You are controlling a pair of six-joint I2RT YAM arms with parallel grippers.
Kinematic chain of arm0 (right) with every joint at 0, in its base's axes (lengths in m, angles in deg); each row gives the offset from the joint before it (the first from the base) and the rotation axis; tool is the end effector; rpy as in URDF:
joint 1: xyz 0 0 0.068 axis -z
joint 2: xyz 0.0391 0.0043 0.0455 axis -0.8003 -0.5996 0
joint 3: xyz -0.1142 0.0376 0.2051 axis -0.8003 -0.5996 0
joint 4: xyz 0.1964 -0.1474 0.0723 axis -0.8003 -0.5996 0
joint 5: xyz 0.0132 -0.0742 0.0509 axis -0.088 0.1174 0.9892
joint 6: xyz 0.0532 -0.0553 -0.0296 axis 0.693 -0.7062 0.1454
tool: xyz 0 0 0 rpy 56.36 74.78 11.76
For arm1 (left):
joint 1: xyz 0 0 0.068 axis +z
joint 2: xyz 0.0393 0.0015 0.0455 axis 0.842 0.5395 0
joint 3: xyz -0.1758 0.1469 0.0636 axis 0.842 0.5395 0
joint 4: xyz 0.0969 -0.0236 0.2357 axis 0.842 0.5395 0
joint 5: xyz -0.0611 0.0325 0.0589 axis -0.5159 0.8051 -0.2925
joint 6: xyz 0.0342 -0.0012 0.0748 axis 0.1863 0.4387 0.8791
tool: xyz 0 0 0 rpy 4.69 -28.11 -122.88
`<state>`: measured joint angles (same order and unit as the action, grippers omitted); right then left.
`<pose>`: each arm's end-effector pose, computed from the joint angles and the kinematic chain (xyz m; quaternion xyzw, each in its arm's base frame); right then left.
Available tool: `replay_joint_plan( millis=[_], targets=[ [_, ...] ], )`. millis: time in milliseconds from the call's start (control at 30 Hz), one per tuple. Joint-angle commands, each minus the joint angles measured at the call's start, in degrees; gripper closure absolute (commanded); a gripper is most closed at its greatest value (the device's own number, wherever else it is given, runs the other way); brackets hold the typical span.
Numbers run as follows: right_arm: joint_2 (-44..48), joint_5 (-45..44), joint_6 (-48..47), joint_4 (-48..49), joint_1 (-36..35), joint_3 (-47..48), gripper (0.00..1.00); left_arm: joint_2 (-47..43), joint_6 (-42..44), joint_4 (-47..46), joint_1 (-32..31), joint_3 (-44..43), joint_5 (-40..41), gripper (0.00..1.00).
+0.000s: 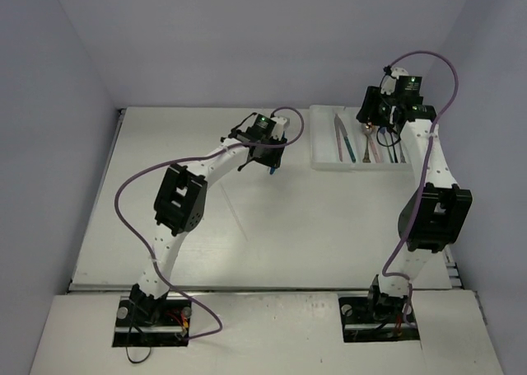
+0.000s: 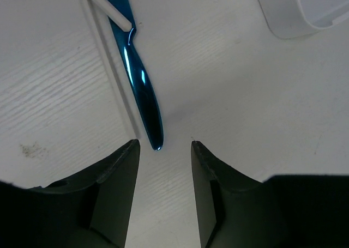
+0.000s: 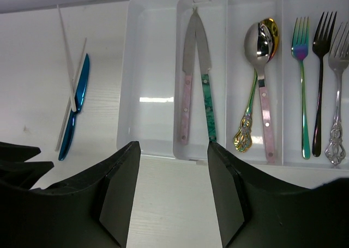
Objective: Sort the eating utensils into containers
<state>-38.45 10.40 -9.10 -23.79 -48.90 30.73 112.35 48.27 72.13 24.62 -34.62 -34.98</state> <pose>0.4449 -0.0111 0.3197 -0.0208 0.8283 0.1325 0.5441 0.4237 -0.2897 0.1730 0.2001 0.8904 -0.2402 0.3308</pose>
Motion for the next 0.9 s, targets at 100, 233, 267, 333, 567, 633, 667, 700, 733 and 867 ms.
replay_joint_plan(
  millis=[100, 233, 267, 333, 567, 633, 667, 700, 733, 867],
  targets=[
    [0.03, 2.87, 1.28, 1.73, 0.4, -0.72, 0.51, 3.14, 1.29, 1.85, -0.23, -9.02, 3.18, 0.61],
    [-0.14, 3.33, 1.54, 1.81, 0.57, -0.83, 0.51, 4.93, 1.33, 2.43, -0.32, -10.76, 3.37, 0.61],
    [-0.18, 3.54, 1.59, 1.77, 0.62, -0.79, 0.51, 5.36, 1.41, 2.53, -0.32, -11.18, 3.45, 0.61],
    [-0.23, 3.93, 1.72, 1.8, 0.74, -0.74, 0.51, 6.2, 1.66, 2.7, -0.32, -12.1, 3.46, 0.61],
    [-0.23, 4.48, 1.99, 1.81, 0.92, -0.48, 0.51, 7.57, 2.21, 2.8, -0.67, -12.96, 4.07, 0.61],
    [-0.42, 4.74, 1.99, 1.81, 0.92, -0.75, 0.51, 7.57, 2.22, 2.88, -0.86, -12.96, 4.08, 0.61],
    [-0.47, 4.74, 1.99, 1.81, 0.92, -0.81, 0.51, 7.57, 2.28, 2.88, -0.91, -12.96, 4.14, 0.61],
    [-0.46, 4.74, 1.99, 1.81, 0.92, -0.83, 0.51, 7.57, 2.37, 2.88, -0.93, -12.96, 4.19, 0.61],
    [-0.42, 4.75, 1.99, 1.81, 0.92, -0.84, 0.51, 7.57, 2.48, 2.88, -0.94, -12.96, 4.29, 0.61],
    [-0.58, 4.93, 2.08, 1.81, 1.01, -0.92, 0.51, 7.53, 2.84, 2.86, -1.43, -12.94, 5.77, 0.61]
  ],
)
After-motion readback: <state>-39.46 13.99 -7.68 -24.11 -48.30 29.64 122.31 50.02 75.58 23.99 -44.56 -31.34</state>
